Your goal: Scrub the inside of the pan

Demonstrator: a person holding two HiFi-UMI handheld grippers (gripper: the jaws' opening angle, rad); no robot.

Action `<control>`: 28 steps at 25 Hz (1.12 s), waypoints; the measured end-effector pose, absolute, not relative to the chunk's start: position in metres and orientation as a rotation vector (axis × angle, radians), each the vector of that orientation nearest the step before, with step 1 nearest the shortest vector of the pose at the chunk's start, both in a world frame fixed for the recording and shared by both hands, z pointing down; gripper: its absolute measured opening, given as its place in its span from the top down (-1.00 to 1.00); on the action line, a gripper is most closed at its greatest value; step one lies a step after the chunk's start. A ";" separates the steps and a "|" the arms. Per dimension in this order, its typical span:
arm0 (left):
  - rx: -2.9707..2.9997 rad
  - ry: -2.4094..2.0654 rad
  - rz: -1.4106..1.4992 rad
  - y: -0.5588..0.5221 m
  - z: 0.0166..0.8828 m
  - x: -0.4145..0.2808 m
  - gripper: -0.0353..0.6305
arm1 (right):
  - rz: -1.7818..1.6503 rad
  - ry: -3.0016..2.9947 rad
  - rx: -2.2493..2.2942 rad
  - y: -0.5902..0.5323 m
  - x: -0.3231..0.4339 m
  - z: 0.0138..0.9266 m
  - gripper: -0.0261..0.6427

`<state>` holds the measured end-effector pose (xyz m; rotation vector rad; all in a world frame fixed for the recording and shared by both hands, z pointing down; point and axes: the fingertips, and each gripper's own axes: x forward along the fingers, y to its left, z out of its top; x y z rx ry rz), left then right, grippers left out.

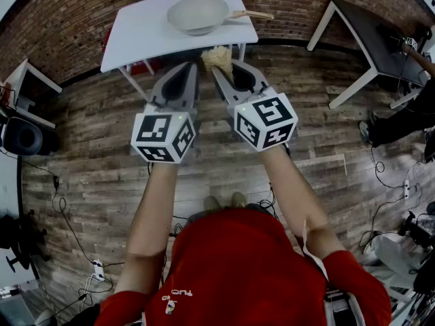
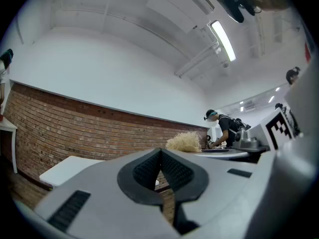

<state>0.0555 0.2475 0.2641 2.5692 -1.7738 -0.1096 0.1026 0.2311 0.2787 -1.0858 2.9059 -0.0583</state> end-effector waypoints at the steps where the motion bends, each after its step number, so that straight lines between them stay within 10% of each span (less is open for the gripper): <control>1: 2.570 -1.772 -0.111 0.247 0.264 0.054 0.85 | -0.056 2.906 -1.087 0.231 0.101 0.278 0.67; 28: 2.587 -1.782 -0.171 0.240 0.261 -0.004 0.85 | -0.072 2.893 -1.133 0.225 0.058 0.279 0.67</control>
